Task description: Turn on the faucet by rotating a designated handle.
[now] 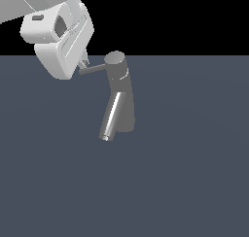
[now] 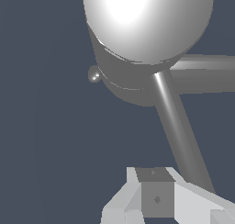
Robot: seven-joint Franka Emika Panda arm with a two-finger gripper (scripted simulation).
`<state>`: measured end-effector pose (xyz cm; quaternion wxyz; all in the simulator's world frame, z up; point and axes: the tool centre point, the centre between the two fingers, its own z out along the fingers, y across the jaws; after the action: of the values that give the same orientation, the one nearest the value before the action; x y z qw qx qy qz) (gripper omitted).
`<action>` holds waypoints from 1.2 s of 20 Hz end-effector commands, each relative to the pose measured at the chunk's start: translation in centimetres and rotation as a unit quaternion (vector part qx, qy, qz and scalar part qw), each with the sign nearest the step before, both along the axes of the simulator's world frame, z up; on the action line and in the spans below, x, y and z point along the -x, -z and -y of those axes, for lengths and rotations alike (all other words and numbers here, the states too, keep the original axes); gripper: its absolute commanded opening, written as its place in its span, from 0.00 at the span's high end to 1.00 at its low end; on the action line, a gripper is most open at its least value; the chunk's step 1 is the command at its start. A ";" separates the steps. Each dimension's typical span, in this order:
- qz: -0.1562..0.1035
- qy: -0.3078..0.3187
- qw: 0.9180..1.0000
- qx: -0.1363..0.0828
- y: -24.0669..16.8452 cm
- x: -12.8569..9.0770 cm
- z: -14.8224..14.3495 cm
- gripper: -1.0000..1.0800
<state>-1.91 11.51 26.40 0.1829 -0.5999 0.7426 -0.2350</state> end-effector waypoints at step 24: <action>-0.004 0.015 1.000 -0.007 3.7 5.9 2.7 1.00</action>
<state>-7.19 10.49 23.32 0.1889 -0.5978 0.7443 -0.2302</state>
